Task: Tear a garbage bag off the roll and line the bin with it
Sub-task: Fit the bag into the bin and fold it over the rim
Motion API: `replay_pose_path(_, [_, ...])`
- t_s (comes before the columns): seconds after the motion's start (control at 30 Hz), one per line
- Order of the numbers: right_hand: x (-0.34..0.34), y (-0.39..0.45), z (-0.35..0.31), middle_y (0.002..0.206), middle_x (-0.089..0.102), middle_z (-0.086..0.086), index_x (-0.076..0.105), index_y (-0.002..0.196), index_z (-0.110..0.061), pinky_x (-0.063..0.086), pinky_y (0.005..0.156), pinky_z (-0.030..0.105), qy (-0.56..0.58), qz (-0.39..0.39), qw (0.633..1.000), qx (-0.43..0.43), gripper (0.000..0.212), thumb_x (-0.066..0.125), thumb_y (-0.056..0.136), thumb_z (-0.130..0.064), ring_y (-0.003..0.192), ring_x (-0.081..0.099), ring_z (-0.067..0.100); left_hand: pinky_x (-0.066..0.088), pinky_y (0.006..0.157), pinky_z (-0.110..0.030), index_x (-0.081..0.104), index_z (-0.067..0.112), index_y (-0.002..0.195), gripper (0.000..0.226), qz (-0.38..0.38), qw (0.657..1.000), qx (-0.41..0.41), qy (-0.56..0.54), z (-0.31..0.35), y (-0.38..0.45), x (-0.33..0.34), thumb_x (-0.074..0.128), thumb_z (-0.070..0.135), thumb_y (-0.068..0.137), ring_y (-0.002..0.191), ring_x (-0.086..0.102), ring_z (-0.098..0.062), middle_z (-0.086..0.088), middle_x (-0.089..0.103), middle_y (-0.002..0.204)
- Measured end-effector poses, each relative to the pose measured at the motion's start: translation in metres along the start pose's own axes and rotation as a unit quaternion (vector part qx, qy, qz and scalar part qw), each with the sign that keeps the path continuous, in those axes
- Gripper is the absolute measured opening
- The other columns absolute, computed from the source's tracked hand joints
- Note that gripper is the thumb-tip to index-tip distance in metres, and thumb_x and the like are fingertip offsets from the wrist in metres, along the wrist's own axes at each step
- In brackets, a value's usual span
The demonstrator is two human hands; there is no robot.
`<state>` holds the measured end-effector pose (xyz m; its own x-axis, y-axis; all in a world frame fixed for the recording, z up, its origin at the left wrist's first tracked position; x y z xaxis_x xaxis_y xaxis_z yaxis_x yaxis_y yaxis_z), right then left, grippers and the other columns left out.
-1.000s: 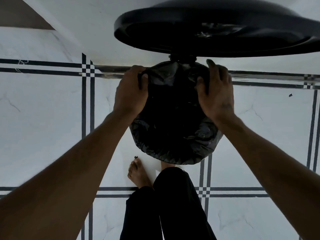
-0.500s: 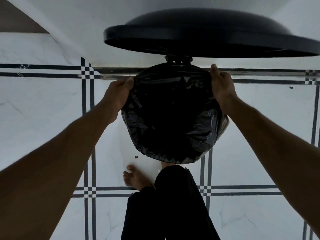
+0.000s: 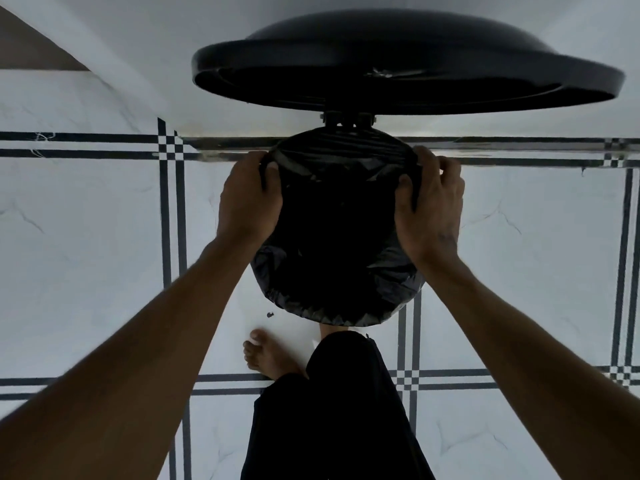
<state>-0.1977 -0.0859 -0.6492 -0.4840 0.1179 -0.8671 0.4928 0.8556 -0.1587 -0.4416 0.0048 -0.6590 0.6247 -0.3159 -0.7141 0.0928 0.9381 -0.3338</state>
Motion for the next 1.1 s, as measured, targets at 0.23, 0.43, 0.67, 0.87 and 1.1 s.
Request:
replay_pose_path(0.23, [0.013,0.024,0.02,0.09,0.065,0.016,0.058,0.094,-0.007,0.045,0.073,0.04,-0.002,-0.052,0.994,0.093,0.032,0.037,0.099,-0.03,0.089,0.06,0.04,0.031,0.063,-0.033,0.046,0.011,0.074,0.032,-0.059,0.994,-0.077,0.049,-0.005,-0.001,-0.003,0.033,0.02,0.101,0.068,0.048,-0.024,-0.002,0.05,0.067])
replay_pose_path(0.43, [-0.012,0.031,0.017,0.09,0.061,0.008,0.053,0.09,-0.013,0.043,0.074,0.04,0.081,0.027,0.987,0.135,0.038,0.029,0.099,-0.041,0.088,0.056,0.03,0.043,0.092,-0.033,0.054,0.013,0.13,0.041,-0.012,0.993,-0.119,-0.003,-0.014,-0.011,-0.022,0.042,0.038,0.099,0.115,0.056,-0.025,-0.008,0.061,0.12])
replay_pose_path(0.67, [-0.034,-0.04,0.033,0.106,0.054,-0.002,0.051,0.107,-0.019,0.045,0.087,0.038,0.127,0.129,0.965,0.187,0.018,0.042,0.094,-0.027,0.101,0.053,0.022,0.038,0.09,-0.032,0.054,0.011,0.127,0.035,0.149,0.969,-0.189,-0.053,-0.024,-0.081,-0.037,0.053,0.019,0.093,0.121,0.05,-0.03,-0.013,0.051,0.132])
replay_pose_path(0.87, [-0.004,-0.087,0.047,0.085,0.056,-0.004,0.044,0.114,-0.022,0.052,0.077,0.041,0.234,0.052,0.932,0.272,0.018,0.039,0.099,-0.031,0.083,0.06,0.021,0.052,0.075,-0.039,0.054,0.003,0.121,0.039,0.022,0.922,-0.318,-0.218,-0.042,-0.118,0.013,0.038,0.031,0.099,0.107,0.06,-0.034,-0.019,0.062,0.116])
replay_pose_path(1.1, [0.005,-0.099,0.069,0.062,0.035,-0.002,0.034,0.062,-0.014,0.029,0.055,0.031,0.303,0.048,0.832,0.462,0.03,0.041,0.086,-0.031,0.064,0.032,0.02,0.052,0.082,-0.03,0.052,0.01,0.132,0.045,0.03,0.88,-0.376,-0.289,-0.048,-0.117,0.014,0.027,0.035,0.104,0.111,0.058,-0.03,-0.012,0.06,0.123])
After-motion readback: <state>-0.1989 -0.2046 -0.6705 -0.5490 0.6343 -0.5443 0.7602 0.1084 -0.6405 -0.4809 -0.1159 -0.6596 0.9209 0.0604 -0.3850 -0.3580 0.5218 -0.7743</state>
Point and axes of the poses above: each hand's wrist, its own y-axis towards the middle knuckle, its own x-axis out of the palm, z = x × y, the point moved 7 cm from there along y, towards the middle knuckle
